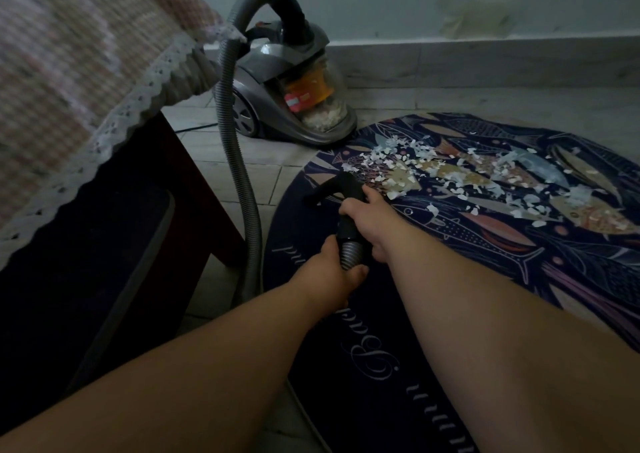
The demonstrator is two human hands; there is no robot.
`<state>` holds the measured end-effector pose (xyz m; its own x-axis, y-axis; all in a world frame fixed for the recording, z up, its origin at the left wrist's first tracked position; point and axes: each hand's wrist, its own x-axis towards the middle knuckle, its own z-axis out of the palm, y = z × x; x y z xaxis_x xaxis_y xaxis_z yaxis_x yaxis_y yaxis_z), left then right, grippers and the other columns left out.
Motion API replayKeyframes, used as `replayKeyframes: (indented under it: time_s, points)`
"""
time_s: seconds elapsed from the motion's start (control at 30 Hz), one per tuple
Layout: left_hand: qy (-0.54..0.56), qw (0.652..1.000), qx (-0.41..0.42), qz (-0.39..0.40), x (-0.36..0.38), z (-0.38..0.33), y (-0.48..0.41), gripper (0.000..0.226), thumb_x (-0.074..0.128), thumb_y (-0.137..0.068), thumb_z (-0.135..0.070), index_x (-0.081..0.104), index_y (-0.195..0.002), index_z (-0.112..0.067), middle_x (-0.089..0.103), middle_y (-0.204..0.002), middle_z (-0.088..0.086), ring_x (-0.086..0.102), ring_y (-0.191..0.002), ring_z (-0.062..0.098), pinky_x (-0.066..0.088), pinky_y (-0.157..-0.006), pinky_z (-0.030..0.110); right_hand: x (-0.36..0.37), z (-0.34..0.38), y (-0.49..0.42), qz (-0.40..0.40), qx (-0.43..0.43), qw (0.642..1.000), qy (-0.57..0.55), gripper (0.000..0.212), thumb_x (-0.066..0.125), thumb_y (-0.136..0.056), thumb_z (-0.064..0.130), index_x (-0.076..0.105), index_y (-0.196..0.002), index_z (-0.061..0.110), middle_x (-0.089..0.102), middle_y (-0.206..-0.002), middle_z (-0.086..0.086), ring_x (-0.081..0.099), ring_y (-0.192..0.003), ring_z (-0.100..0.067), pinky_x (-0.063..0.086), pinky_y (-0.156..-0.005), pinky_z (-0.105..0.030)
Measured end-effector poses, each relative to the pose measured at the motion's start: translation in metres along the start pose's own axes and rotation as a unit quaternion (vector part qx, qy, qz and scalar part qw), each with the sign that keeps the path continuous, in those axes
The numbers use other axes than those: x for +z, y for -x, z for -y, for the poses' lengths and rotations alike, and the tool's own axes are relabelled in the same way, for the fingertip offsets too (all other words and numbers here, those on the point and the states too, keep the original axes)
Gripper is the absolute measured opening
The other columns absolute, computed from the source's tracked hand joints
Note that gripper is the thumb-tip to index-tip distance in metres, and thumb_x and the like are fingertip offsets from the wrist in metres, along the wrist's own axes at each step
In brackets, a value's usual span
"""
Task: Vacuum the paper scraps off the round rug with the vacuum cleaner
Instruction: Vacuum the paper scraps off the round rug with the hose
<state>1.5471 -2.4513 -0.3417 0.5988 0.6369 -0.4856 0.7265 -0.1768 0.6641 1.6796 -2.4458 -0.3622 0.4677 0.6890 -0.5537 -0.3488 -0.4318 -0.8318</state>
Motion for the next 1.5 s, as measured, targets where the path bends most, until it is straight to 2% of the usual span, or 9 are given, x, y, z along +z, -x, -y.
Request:
replayKeyframes:
  time_s: [0.17,0.27,0.43,0.6,0.77,0.87,1.13,1.33,1.5]
  points:
    - [-0.014,1.000,-0.012,0.002,0.002,-0.001,-0.004,0.070,0.053,-0.093,-0.037,0.011,-0.148,-0.022,0.055,-0.113,0.007,0.063,-0.084,0.021,0.051,-0.057,0.023,0.003,-0.002,-0.006,-0.039,-0.026,0.999,0.020,0.073,0.063,-0.089,0.021,0.030,-0.153,0.034,0.054,-0.132,-0.008,0.060,-0.106,-0.029,0.055,-0.086,-0.041]
    - [-0.013,1.000,-0.018,0.000,-0.003,0.000,-0.010,0.069,0.053,-0.094,-0.036,0.012,-0.148,-0.021,0.057,-0.114,0.009,0.064,-0.087,0.024,0.055,-0.068,0.030,0.009,-0.001,-0.009,-0.074,-0.024,0.997,0.023,0.080,0.064,-0.084,0.029,0.026,-0.154,0.037,0.051,-0.139,-0.008,0.059,-0.107,-0.030,0.055,-0.090,-0.048]
    - [0.005,1.000,-0.017,-0.017,-0.004,0.005,-0.011,0.061,0.055,-0.092,-0.036,0.023,-0.141,-0.023,0.060,-0.109,0.010,0.065,-0.077,0.024,0.057,-0.065,0.032,0.011,0.003,-0.010,-0.030,-0.029,0.998,0.039,0.075,0.063,-0.089,0.021,0.027,-0.154,0.033,0.053,-0.126,-0.006,0.059,-0.097,-0.026,0.054,-0.074,-0.036]
    - [0.014,1.000,0.005,-0.020,0.000,0.000,-0.009,0.057,0.056,-0.092,-0.036,0.026,-0.138,-0.020,0.060,-0.106,0.009,0.064,-0.071,0.021,0.051,-0.053,0.025,0.002,0.012,-0.007,0.009,0.001,1.000,0.016,0.065,0.060,-0.090,0.013,0.039,-0.148,0.033,0.060,-0.118,-0.012,0.062,-0.107,-0.033,0.055,-0.087,-0.045]
    - [0.013,1.000,0.008,-0.003,0.001,0.001,-0.004,0.059,0.053,-0.094,-0.035,0.021,-0.142,-0.022,0.059,-0.104,0.007,0.061,-0.064,0.015,0.047,-0.046,0.017,0.003,0.005,0.001,-0.034,-0.015,0.999,0.038,0.070,0.061,-0.089,0.020,0.033,-0.152,0.032,0.054,-0.130,-0.011,0.059,-0.103,-0.031,0.057,-0.080,-0.042]
    - [0.009,1.000,0.020,0.011,0.002,-0.003,-0.002,0.059,0.053,-0.094,-0.034,0.021,-0.143,-0.022,0.059,-0.101,0.007,0.060,-0.061,0.013,0.046,-0.043,0.014,-0.002,0.003,0.004,-0.075,-0.024,0.996,0.037,0.072,0.061,-0.089,0.023,0.031,-0.153,0.033,0.053,-0.131,-0.010,0.058,-0.102,-0.029,0.056,-0.088,-0.048]
    - [-0.002,0.999,0.033,0.014,0.013,-0.006,0.005,0.056,0.055,-0.092,-0.036,0.025,-0.138,-0.023,0.055,-0.093,-0.001,0.063,-0.063,0.015,0.054,-0.058,0.027,-0.017,0.002,0.013,-0.060,-0.008,0.998,0.035,0.071,0.063,-0.087,0.022,0.034,-0.152,0.032,0.052,-0.130,-0.013,0.058,-0.096,-0.029,0.052,-0.066,-0.035]
    - [-0.012,0.999,0.029,-0.007,0.011,0.003,0.018,0.059,0.056,-0.091,-0.036,0.024,-0.139,-0.022,0.055,-0.092,-0.002,0.062,-0.061,0.014,0.051,-0.052,0.022,-0.009,0.000,0.023,-0.010,0.004,0.999,0.034,0.070,0.061,-0.091,0.015,0.032,-0.152,0.034,0.053,-0.103,-0.005,0.058,-0.090,-0.025,0.049,-0.062,-0.031]
    - [-0.032,0.999,0.029,-0.001,0.015,0.006,0.024,0.057,0.057,-0.090,-0.038,0.027,-0.135,-0.022,0.060,-0.100,0.005,0.066,-0.073,0.021,0.056,-0.064,0.032,-0.009,-0.004,0.032,-0.011,0.007,0.999,0.051,0.070,0.060,-0.091,0.016,0.031,-0.152,0.034,0.055,-0.107,-0.008,0.058,-0.091,-0.026,0.048,-0.063,-0.032]
